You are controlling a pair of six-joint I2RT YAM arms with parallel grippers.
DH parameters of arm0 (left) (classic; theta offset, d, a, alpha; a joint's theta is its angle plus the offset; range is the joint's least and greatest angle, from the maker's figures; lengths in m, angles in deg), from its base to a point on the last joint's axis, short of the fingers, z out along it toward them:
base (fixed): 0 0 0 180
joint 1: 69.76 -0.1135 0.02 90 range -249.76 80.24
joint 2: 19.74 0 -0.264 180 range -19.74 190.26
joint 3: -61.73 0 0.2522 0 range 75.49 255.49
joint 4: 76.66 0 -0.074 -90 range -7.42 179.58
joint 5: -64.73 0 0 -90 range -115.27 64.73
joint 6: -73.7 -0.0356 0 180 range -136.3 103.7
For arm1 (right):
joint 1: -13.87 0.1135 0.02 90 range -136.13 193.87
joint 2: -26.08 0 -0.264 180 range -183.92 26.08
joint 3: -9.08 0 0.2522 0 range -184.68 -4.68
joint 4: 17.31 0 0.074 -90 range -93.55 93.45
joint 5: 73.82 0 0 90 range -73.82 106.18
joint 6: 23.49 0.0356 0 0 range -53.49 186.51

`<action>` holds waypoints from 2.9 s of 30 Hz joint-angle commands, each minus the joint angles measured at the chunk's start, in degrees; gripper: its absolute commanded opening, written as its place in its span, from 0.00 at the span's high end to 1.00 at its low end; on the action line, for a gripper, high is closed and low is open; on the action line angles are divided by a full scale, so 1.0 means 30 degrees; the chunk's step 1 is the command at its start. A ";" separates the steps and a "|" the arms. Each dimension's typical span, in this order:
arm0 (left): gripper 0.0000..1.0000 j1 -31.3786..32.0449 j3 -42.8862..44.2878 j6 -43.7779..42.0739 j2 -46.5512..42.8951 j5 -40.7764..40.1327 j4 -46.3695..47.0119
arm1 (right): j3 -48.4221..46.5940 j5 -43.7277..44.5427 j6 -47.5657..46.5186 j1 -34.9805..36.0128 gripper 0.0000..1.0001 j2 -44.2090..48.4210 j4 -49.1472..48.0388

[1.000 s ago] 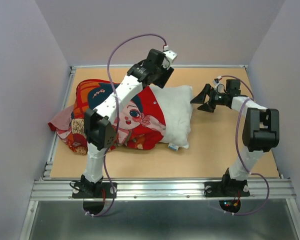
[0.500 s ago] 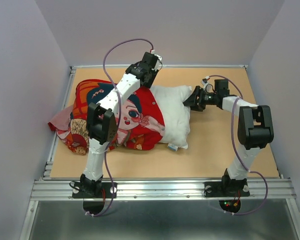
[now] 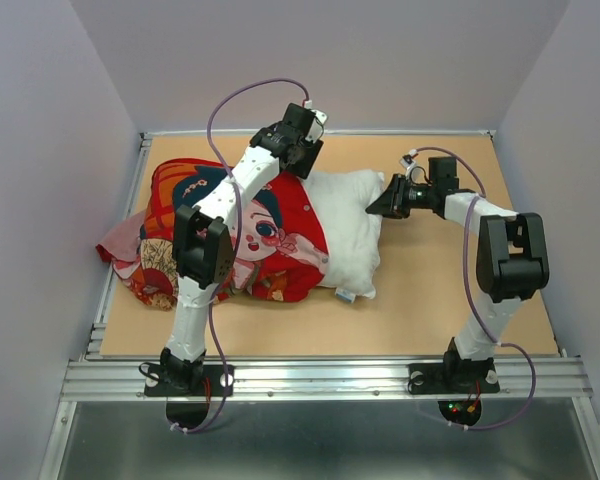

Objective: Put the pillow into the pillowcase

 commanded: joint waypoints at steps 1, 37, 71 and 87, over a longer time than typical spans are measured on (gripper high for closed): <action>0.40 -0.0162 0.0136 0.0110 -0.0261 -0.0748 -0.0544 | 0.0390 -0.1023 -0.0573 0.0463 0.78 0.1477 -0.0771; 1.00 0.3965 -0.2238 0.4828 -0.3394 1.0818 1.0850 | 0.1505 -0.1086 0.3084 0.0668 0.99 0.2799 -0.3670; 0.70 0.2122 -0.6789 -0.2000 -0.5889 0.5631 0.0863 | 0.4054 -0.0789 0.2910 0.1487 0.37 0.2535 -0.1500; 1.00 0.3734 0.0046 -0.2205 -0.4416 1.3394 0.0096 | 0.2764 -0.1669 0.6806 0.1547 0.99 0.4259 -0.5925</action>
